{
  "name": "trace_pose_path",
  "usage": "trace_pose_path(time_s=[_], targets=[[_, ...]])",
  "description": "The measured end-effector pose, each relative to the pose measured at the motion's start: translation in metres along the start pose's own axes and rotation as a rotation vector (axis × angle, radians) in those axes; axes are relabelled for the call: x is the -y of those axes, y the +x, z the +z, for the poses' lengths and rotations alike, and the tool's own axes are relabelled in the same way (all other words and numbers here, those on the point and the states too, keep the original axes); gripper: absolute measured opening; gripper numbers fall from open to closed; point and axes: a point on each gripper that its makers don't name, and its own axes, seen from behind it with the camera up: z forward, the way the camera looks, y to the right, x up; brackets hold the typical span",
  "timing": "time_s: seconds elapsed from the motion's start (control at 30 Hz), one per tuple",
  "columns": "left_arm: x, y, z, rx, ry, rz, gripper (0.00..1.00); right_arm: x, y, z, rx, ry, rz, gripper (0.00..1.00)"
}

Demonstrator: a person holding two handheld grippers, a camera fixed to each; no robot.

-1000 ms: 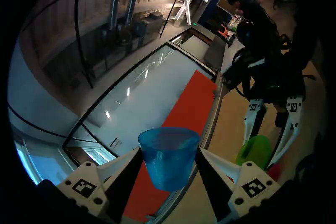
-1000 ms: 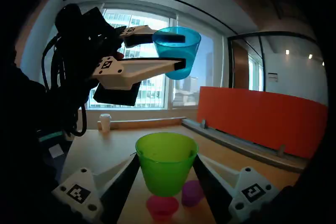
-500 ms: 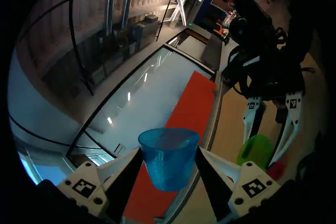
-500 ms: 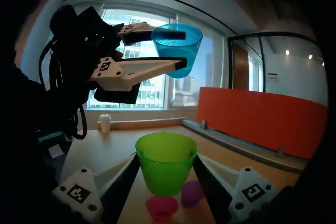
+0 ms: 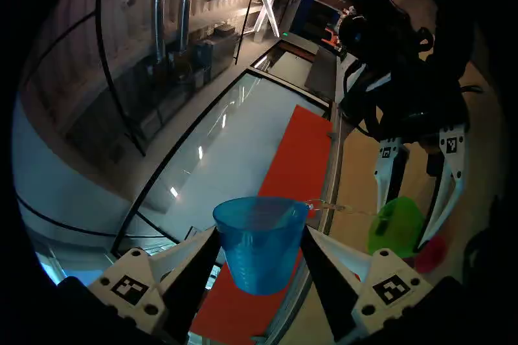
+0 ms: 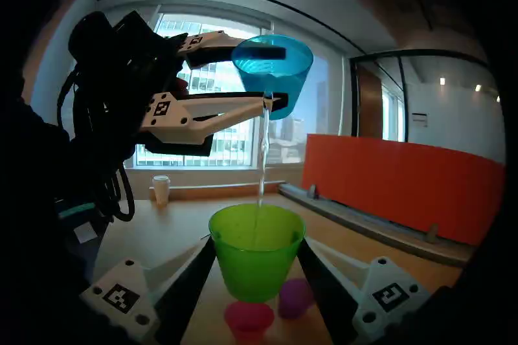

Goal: Pour water

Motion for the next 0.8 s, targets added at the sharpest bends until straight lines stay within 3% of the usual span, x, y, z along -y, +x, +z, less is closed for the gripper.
trace_pose_path(time_s=[0.8], targets=[[0.0070, -0.0013, -0.0019, 0.002, 0.025, 0.068, 0.83, -0.0030, 0.0021, -0.0014, -0.002, -0.006, -0.004, 0.88]])
